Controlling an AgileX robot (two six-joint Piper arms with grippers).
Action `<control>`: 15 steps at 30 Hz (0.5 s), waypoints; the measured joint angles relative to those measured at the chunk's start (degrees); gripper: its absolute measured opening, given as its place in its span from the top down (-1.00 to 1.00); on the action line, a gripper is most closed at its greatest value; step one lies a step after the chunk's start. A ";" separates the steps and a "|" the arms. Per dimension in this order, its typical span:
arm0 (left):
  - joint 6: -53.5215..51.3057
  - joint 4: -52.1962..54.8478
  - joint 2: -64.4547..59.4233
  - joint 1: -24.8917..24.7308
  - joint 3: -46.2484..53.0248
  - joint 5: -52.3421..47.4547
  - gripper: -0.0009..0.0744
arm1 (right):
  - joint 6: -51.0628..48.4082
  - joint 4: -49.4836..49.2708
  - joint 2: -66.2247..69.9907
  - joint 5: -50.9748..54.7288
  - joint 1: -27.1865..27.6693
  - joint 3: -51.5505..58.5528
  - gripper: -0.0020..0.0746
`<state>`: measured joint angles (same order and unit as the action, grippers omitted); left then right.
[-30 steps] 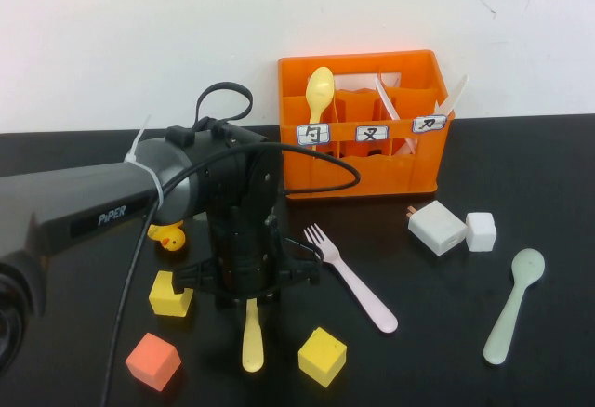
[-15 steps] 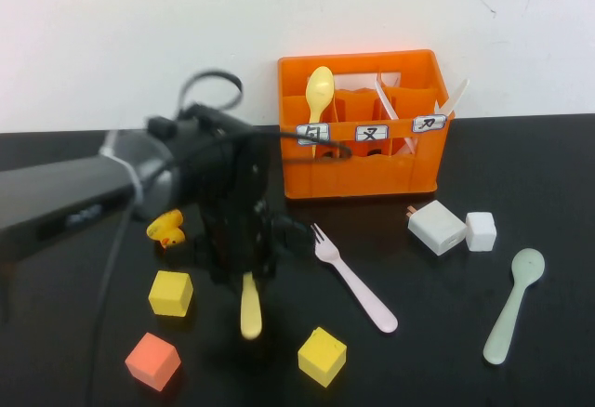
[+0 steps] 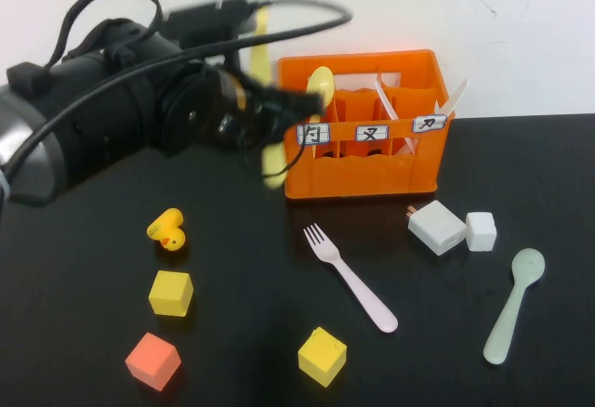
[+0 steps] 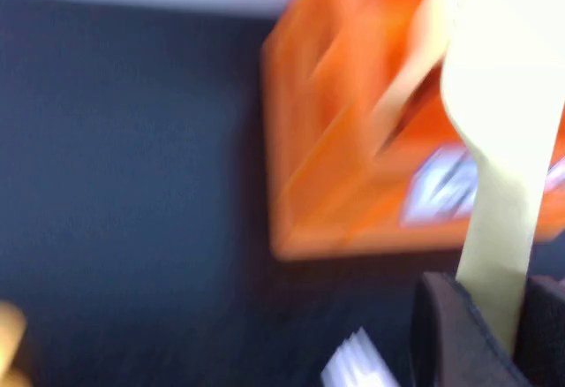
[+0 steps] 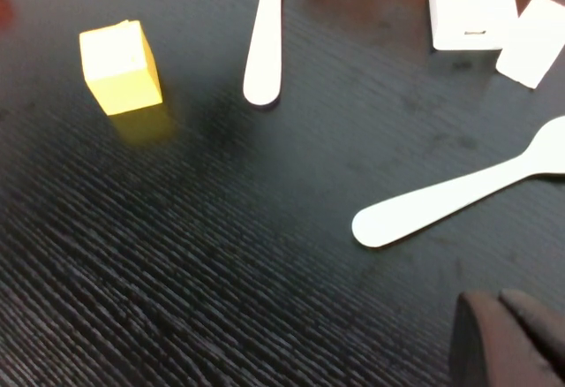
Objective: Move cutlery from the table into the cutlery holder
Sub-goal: Place the knife on the box
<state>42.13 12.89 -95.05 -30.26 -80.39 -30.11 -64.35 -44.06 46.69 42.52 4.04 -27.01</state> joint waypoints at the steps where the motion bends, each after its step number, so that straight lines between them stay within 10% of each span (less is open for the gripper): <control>1: 0.00 0.31 0.00 0.00 0.00 3.65 0.64 | 0.00 0.00 0.00 0.00 0.00 0.00 0.95; 15: 0.00 2.35 -7.09 0.00 0.35 54.96 0.64 | 0.00 -1.17 0.00 -0.03 0.00 0.00 0.95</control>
<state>42.13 15.24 -102.14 -30.26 -80.03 24.85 -64.35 -45.23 46.69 42.50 4.04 -27.01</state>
